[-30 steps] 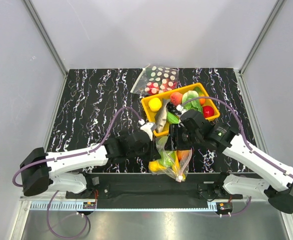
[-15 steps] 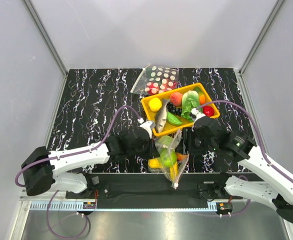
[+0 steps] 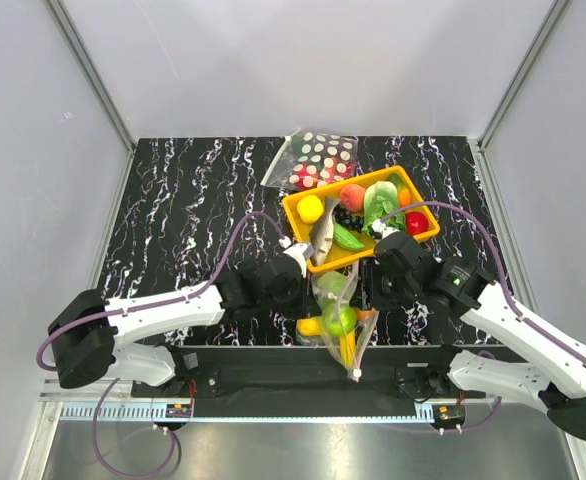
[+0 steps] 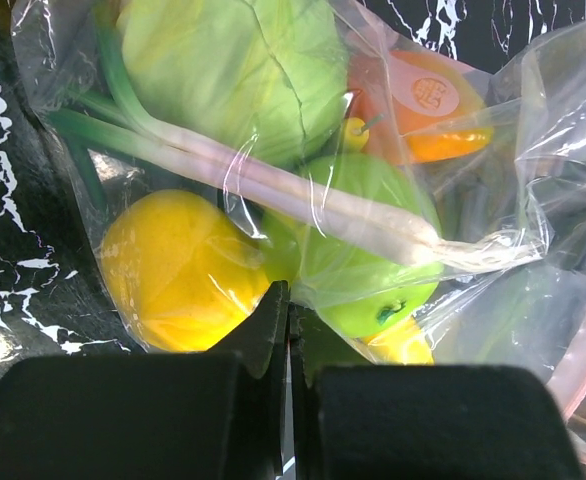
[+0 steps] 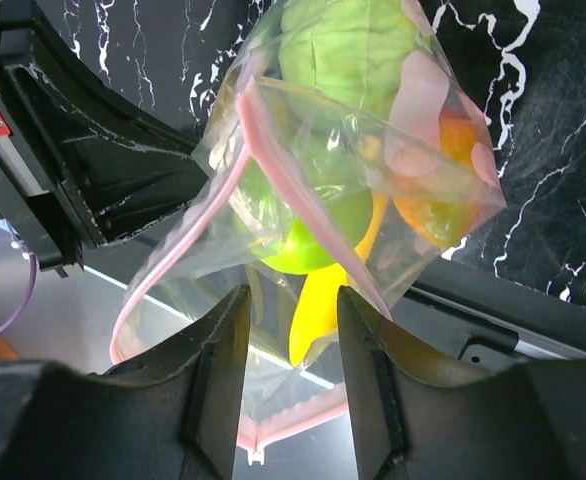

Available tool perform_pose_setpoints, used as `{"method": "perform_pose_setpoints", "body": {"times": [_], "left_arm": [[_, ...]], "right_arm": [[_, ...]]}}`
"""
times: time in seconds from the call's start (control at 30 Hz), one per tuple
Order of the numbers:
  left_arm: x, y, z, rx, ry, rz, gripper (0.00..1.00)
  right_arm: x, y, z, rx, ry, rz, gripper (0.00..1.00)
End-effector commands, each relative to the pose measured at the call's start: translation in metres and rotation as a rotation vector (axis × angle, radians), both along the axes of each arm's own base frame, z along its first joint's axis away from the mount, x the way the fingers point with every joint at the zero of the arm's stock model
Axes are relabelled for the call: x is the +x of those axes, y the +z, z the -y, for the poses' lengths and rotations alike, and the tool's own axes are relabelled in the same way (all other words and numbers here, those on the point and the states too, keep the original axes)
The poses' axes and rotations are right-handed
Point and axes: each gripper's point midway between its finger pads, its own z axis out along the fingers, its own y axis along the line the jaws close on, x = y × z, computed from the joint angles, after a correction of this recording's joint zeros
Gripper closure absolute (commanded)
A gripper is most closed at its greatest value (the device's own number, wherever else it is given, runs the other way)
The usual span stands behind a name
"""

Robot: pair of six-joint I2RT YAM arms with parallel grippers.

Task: Open the zip-top bag and remove the fake food
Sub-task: Pick up the fake fruit from the zipper food storage bag.

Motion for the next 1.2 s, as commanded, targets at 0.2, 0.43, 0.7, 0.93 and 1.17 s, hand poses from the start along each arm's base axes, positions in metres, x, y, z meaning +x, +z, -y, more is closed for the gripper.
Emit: {"method": "perform_pose_setpoints", "body": {"times": [0.2,0.43,0.7,0.93,1.17], "left_arm": [[0.008,0.009,0.014,-0.044,-0.024,0.010,1.00],[0.011,0.010,0.027,-0.077,-0.037,-0.005,1.00],[0.014,0.009,0.039,-0.094,-0.046,-0.026,1.00],[0.017,0.014,0.042,-0.107,-0.046,-0.025,1.00],[0.019,0.014,0.040,-0.096,-0.032,-0.028,1.00]], "right_arm": [[0.000,-0.034,-0.007,-0.044,0.065,-0.025,0.53],[-0.003,-0.053,-0.013,-0.011,0.103,-0.019,0.47],[0.001,-0.047,-0.025,0.056,0.143,0.025,0.41],[-0.001,-0.055,-0.028,0.049,0.165,0.005,0.37],[0.002,-0.034,-0.025,0.074,0.141,0.053,0.37]]}}
